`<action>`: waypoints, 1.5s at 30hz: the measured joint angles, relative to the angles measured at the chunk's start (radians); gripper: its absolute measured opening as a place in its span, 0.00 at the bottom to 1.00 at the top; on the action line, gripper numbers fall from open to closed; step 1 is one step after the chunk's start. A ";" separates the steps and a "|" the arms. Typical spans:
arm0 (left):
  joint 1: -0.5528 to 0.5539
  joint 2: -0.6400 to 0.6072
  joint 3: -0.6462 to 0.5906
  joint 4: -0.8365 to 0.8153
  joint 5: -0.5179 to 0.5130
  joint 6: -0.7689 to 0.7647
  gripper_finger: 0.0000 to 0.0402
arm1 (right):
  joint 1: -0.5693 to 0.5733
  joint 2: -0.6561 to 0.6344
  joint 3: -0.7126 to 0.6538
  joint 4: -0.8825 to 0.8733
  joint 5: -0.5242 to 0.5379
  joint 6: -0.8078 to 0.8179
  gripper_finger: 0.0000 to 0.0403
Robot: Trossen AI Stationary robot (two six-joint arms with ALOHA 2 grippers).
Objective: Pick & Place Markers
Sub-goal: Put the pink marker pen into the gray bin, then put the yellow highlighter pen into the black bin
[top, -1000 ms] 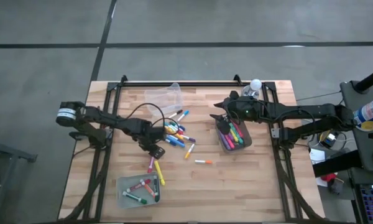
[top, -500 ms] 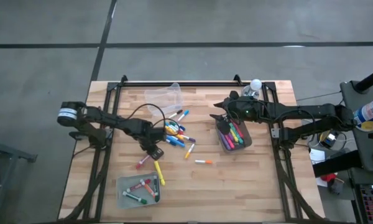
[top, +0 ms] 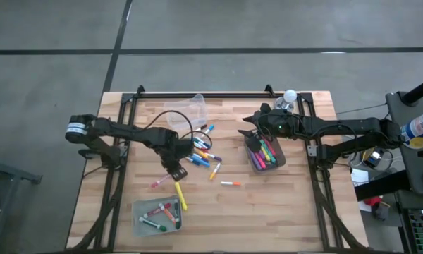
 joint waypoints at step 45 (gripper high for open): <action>-0.353 0.000 0.054 0.073 0.157 -0.289 0.42 | 0.000 -0.001 -0.030 -0.015 -0.009 0.063 0.59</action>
